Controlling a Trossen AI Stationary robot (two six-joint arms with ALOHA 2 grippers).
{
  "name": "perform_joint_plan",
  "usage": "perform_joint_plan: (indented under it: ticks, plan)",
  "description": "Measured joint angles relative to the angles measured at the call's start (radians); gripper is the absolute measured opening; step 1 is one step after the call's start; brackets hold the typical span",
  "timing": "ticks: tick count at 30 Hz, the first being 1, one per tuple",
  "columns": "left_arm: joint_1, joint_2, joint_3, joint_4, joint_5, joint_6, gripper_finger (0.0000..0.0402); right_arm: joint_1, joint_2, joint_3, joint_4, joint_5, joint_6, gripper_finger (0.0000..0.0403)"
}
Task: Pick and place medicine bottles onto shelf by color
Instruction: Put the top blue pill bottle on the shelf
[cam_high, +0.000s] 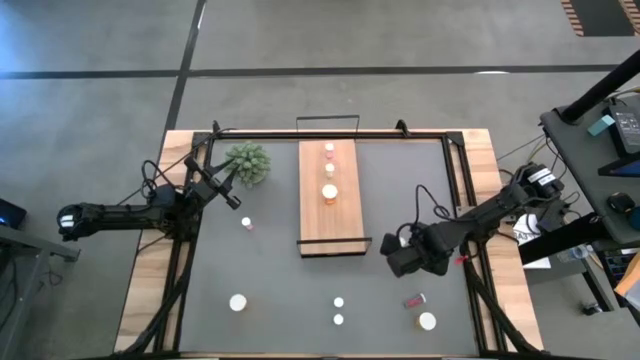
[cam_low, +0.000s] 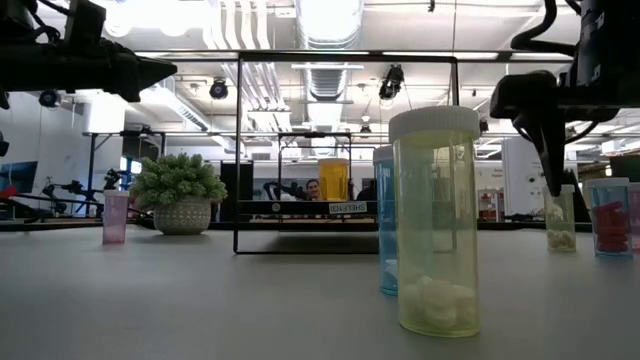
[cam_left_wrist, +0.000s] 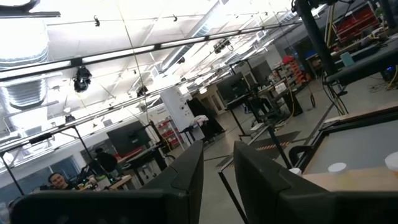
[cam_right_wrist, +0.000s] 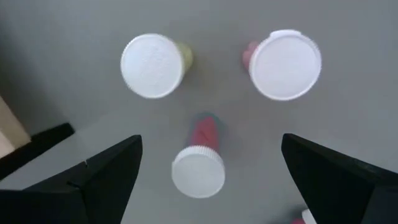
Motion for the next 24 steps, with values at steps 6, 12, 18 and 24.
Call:
perform_joint_plan:
  ticks: [6, 12, 18, 24]
  plan:
    - [0.0, 0.0, 0.0, 0.0, 0.0, 0.0, 0.0072, -0.002, 0.015, 0.003, 0.011, 0.0, -0.022, 0.0317]
    - [0.0, 0.0, 0.0, 0.0, 0.0, 0.0, 0.0072, -0.002, 0.034, 0.003, 0.039, 0.0, -0.024, 0.025]
    - [0.0, 0.0, 0.0, 0.0, 0.0, 0.0, 0.0072, -0.002, 0.041, 0.003, 0.047, 0.0, -0.024, 0.0189]
    - [0.0, 0.0, 0.0, 0.0, 0.0, 0.0, 0.0072, -0.002, 0.041, 0.003, 0.047, 0.001, -0.024, 0.0139]
